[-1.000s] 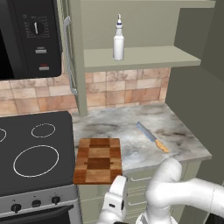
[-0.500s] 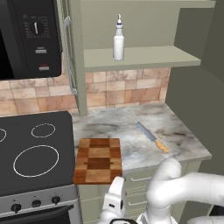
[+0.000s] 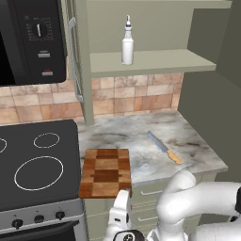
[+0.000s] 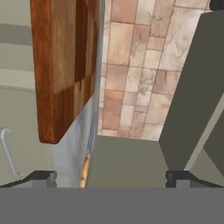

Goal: Move the cutting board and knife to the sink. Then move spray from the cabinet to the counter.

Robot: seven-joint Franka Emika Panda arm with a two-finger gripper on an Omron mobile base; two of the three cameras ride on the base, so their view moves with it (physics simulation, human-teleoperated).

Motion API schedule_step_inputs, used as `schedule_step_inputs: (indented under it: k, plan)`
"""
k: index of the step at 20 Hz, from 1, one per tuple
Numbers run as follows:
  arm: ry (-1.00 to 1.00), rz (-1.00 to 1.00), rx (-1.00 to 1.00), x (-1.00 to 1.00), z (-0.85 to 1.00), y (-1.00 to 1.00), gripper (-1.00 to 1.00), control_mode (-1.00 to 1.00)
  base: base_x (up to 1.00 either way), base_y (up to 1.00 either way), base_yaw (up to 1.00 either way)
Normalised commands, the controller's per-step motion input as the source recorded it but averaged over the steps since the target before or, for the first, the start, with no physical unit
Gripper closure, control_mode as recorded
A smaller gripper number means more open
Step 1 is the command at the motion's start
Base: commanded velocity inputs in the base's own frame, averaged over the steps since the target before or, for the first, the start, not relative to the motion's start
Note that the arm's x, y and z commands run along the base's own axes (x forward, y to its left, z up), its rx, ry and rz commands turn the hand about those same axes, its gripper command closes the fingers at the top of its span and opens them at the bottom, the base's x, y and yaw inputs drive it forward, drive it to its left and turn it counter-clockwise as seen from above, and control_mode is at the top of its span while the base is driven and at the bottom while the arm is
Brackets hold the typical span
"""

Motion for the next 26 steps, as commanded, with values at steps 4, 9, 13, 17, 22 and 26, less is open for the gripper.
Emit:
schedule_step_inputs:
  k: [4,9,13,17,22,26]
  plan:
    - [0.0,0.04,0.0,0.27,-0.27,0.09,-1.0,-1.0,0.0,0.0,0.0]
    - [0.0,0.04,0.0,0.26,-0.27,0.09,-1.0,-1.0,0.0,0.0,0.0]
    - [0.0,0.03,-0.01,0.26,-0.24,0.08,-1.0,-1.0,0.0,0.0,0.0]
    - [0.0,0.01,-0.01,0.26,-0.24,0.02,-1.0,-1.0,0.0,0.0,0.0]
    - [0.0,0.01,-0.01,0.26,-0.26,0.05,-1.0,-1.0,0.0,0.0,0.0]
    - [0.0,0.02,-0.02,0.23,-0.26,0.07,-1.0,-1.0,0.0,0.0,0.0]
